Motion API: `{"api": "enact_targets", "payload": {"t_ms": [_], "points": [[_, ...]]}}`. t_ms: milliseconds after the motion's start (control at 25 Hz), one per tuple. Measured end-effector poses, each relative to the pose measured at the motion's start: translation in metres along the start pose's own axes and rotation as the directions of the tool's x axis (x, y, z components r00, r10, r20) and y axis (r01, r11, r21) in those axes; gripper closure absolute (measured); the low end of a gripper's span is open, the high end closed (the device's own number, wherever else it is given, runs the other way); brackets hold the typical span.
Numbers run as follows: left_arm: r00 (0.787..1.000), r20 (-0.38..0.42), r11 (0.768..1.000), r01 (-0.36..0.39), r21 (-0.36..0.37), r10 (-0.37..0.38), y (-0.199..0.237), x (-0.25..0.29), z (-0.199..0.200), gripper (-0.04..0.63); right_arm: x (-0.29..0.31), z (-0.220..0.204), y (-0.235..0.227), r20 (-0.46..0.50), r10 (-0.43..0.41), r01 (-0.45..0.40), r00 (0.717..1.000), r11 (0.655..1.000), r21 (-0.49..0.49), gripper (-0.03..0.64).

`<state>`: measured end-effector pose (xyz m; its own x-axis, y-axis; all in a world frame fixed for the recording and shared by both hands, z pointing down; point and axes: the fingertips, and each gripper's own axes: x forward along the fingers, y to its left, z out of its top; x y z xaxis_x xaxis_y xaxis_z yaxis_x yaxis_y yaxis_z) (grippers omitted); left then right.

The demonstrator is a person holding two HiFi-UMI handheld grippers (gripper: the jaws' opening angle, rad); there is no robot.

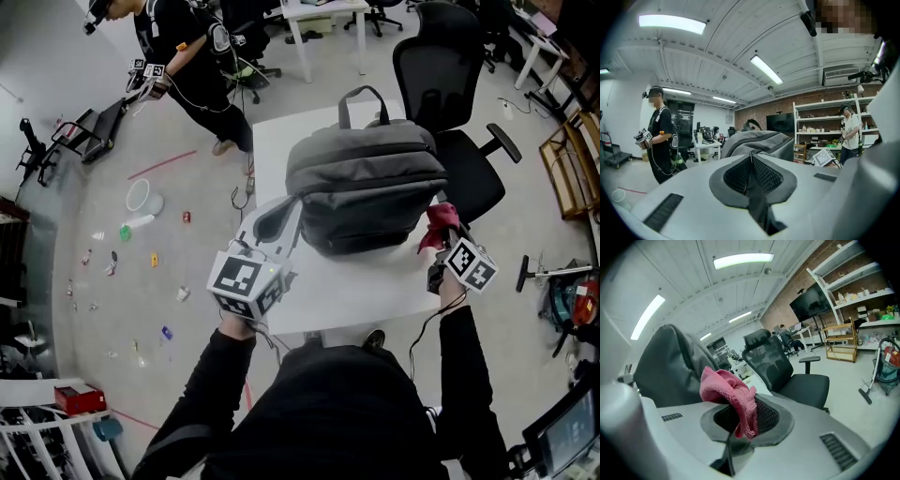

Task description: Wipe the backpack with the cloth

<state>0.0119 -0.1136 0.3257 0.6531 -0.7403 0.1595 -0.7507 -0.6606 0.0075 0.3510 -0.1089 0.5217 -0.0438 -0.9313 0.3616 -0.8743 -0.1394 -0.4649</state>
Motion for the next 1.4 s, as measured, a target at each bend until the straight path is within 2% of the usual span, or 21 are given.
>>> {"api": "enact_targets", "payload": {"t_ms": [80,160,240,360,560,800,880,960,1040,1120,1200,1240,1280,1320,1400], "points": [[1.000,0.001,1.000,-0.029,-0.001,0.029,-0.003,0.002,0.000,0.566,0.004,0.020,-0.003,0.029,0.020,-0.020,0.999,1.000,-0.001,0.551],[0.999,0.001,0.999,-0.047,0.006,0.047,-0.003,0.002,0.000,0.566,0.014,0.016,-0.002,0.006,0.039,-0.039,0.999,0.999,-0.016,0.551],[0.999,-0.001,0.999,-0.051,0.016,0.051,-0.002,0.001,-0.001,0.566,0.025,-0.008,0.005,-0.059,0.053,-0.055,0.997,0.998,-0.033,0.551],[0.999,-0.013,0.999,-0.036,0.024,0.036,0.000,0.000,-0.002,0.566,0.032,-0.067,0.022,-0.161,0.039,-0.053,0.986,0.995,-0.083,0.551],[0.999,-0.025,1.000,0.028,0.000,-0.028,0.010,-0.005,-0.004,0.566,0.025,-0.132,0.066,-0.231,0.040,-0.057,0.972,0.996,-0.067,0.551],[0.989,-0.014,0.989,0.149,0.000,-0.149,0.008,-0.007,-0.005,0.565,0.029,-0.174,0.159,-0.306,0.140,-0.196,0.942,0.968,-0.159,0.551],[0.983,-0.015,0.983,0.185,0.007,-0.184,0.009,-0.008,-0.006,0.565,0.031,-0.194,0.201,-0.343,0.188,-0.269,0.921,0.940,-0.208,0.551],[0.977,-0.017,0.977,0.213,0.017,-0.213,0.009,-0.007,-0.006,0.565,0.029,-0.217,0.245,-0.394,0.249,-0.370,0.885,0.889,-0.269,0.551],[0.972,-0.020,0.971,0.236,0.024,-0.236,0.008,-0.006,-0.006,0.565,0.024,-0.238,0.287,-0.453,0.309,-0.477,0.836,0.819,-0.321,0.551],[0.968,-0.023,0.967,0.252,0.028,-0.251,0.007,-0.006,-0.006,0.565,0.016,-0.255,0.325,-0.511,0.364,-0.578,0.779,0.734,-0.358,0.551],[0.966,-0.023,0.966,0.258,0.027,-0.258,0.007,-0.006,-0.006,0.565,0.009,-0.266,0.350,-0.554,0.404,-0.655,0.728,0.647,-0.390,0.551],[0.966,-0.023,0.966,0.257,0.026,-0.256,0.008,-0.006,-0.007,0.565,0.008,-0.269,0.356,-0.568,0.413,-0.678,0.712,0.616,-0.402,0.551],[0.968,-0.022,0.968,0.251,0.025,-0.251,0.009,-0.006,-0.007,0.565,0.008,-0.271,0.356,-0.577,0.417,-0.689,0.703,0.599,-0.407,0.551],[0.970,-0.020,0.970,0.243,0.023,-0.243,0.009,-0.005,-0.008,0.565,0.009,-0.270,0.352,-0.579,0.415,-0.690,0.701,0.601,-0.403,0.551],[0.976,-0.015,0.975,0.219,0.018,-0.219,0.010,-0.005,-0.008,0.565,0.014,-0.259,0.333,-0.560,0.406,-0.660,0.722,0.646,-0.382,0.551]]}}
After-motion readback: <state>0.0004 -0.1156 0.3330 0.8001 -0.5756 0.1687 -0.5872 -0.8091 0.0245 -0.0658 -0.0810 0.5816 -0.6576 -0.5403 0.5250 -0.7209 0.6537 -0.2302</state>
